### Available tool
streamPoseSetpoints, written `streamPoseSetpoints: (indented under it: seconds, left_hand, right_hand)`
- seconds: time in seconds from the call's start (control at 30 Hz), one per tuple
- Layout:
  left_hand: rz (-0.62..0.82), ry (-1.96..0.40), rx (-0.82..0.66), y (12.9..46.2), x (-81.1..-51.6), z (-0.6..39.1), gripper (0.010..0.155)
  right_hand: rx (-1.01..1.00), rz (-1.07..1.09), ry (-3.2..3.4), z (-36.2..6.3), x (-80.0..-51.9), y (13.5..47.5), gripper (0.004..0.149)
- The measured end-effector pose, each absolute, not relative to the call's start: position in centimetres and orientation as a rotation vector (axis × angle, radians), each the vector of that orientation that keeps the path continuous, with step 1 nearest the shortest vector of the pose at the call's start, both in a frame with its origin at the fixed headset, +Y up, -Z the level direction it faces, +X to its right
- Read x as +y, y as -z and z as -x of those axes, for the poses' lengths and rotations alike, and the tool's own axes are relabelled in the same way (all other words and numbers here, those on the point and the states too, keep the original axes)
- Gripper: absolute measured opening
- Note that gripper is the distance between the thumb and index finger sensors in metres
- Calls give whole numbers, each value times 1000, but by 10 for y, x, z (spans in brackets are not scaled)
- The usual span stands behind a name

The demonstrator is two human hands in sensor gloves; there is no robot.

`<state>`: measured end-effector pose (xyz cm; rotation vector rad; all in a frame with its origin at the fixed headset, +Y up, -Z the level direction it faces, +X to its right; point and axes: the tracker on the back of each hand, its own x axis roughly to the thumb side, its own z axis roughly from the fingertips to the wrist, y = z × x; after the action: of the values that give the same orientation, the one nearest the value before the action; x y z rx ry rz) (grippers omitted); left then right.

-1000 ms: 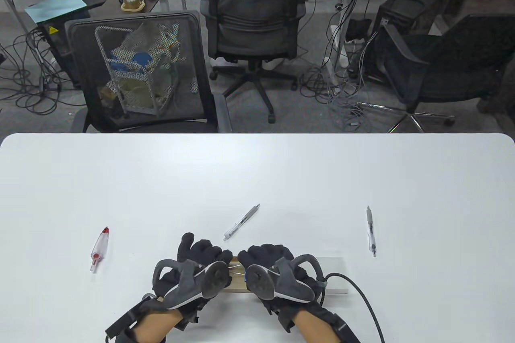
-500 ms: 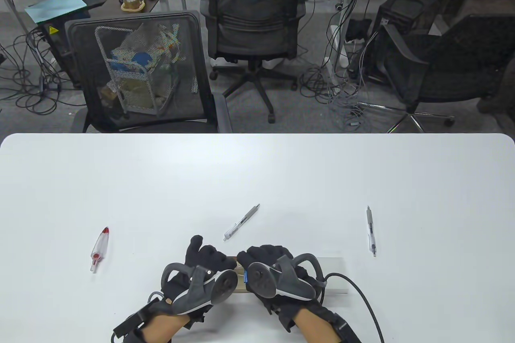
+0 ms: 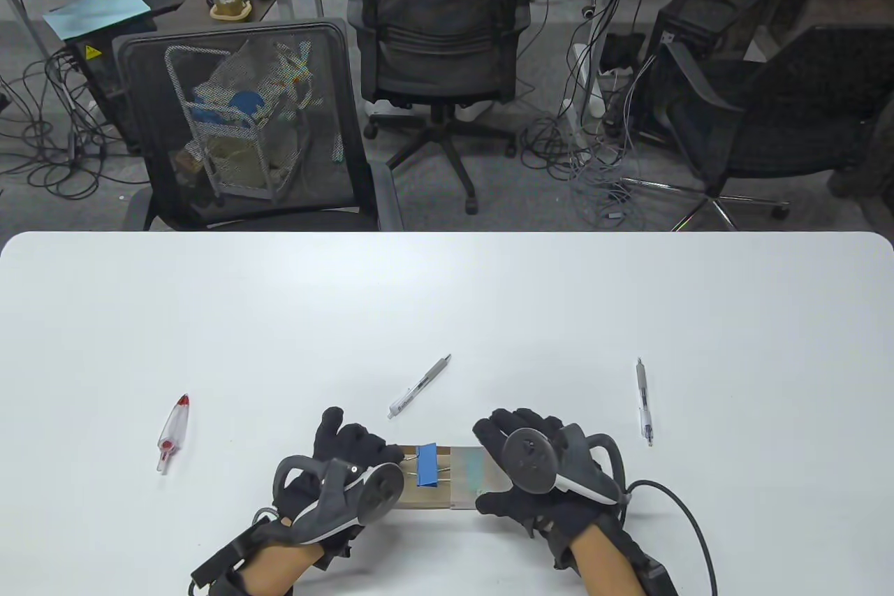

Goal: Pack snap-button pull-out pencil case

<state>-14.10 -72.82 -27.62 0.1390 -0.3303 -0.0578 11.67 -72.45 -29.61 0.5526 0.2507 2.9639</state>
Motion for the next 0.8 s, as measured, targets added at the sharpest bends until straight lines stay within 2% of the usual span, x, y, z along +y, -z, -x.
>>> streamPoseSetpoints:
  seconds: [0.3, 0.43, 0.8]
  left_hand:
    - [-126, 72, -319, 276, -727, 143, 52]
    - [-113, 94, -318, 277, -728, 140, 52]
    - [-48, 291, -308, 286, -734, 112, 51]
  right_hand:
    - [420, -469, -2965, -142, -758, 305, 93]
    - [384, -467, -2970, -143, -760, 305, 88]
    - [336, -467, -2959, -145, -763, 304, 89]
